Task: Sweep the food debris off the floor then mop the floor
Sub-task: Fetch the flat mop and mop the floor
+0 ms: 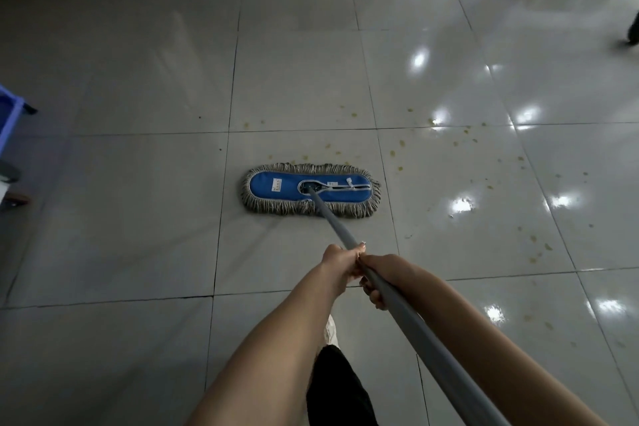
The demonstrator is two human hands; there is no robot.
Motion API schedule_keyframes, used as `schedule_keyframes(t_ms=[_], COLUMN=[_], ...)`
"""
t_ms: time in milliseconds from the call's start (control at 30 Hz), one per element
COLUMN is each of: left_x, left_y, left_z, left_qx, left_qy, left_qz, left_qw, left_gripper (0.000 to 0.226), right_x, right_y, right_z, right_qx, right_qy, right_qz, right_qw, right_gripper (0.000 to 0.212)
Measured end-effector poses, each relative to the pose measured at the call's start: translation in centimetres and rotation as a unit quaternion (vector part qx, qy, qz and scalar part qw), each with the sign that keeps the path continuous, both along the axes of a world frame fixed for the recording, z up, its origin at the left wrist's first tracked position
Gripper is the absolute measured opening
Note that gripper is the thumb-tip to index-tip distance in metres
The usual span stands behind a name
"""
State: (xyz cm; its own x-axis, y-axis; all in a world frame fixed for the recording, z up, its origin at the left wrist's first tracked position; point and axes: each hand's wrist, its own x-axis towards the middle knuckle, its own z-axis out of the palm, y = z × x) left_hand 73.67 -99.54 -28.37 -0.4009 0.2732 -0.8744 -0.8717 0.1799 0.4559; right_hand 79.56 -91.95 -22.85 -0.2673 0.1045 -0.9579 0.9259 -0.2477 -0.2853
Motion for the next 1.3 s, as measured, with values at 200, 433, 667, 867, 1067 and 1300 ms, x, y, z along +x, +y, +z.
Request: schedule_keyframes(t_ms=[200, 433, 667, 867, 1067, 1300], left_x=[-9.0, -18.4, -27.9, -37.3, -45.1, -48.9], left_y=[3.8, 5.7, 6.0, 5.1, 5.1, 4.8], left_z=[0.2, 0.7, -0.1, -0.3, 0.0, 0.0], left_qx=[-0.005, 0.005, 0.021, 0.048, 0.036, 0.003], left_qy=[-0.005, -0.003, -0.005, 0.004, 0.006, -0.011], left_qz=[0.025, 0.03, 0.013, -0.038, -0.075, -0.117], left_qw=[1.0, 1.0, 1.0, 0.998, 0.996, 0.993], left_gripper=[0.019, 0.02, 0.023, 0.02, 0.02, 0.02], right_x=[-9.4, -18.9, -28.3, -37.7, -45.3, -48.8], right_y=[4.0, 6.3, 6.2, 5.2, 4.4, 3.1], right_z=[0.2, 0.4, -0.1, 0.1, 0.8, 0.8], right_qx=[-0.009, -0.003, 0.018, 0.022, 0.04, 0.061], right_qy=[-0.002, 0.0, -0.021, -0.025, -0.036, -0.038], right_qz=[0.022, 0.038, 0.035, 0.018, 0.0, -0.021], right_qw=[1.0, 0.999, 0.999, 0.999, 0.999, 0.997], right_gripper=[0.042, 0.042, 0.046, 0.05, 0.051, 0.054])
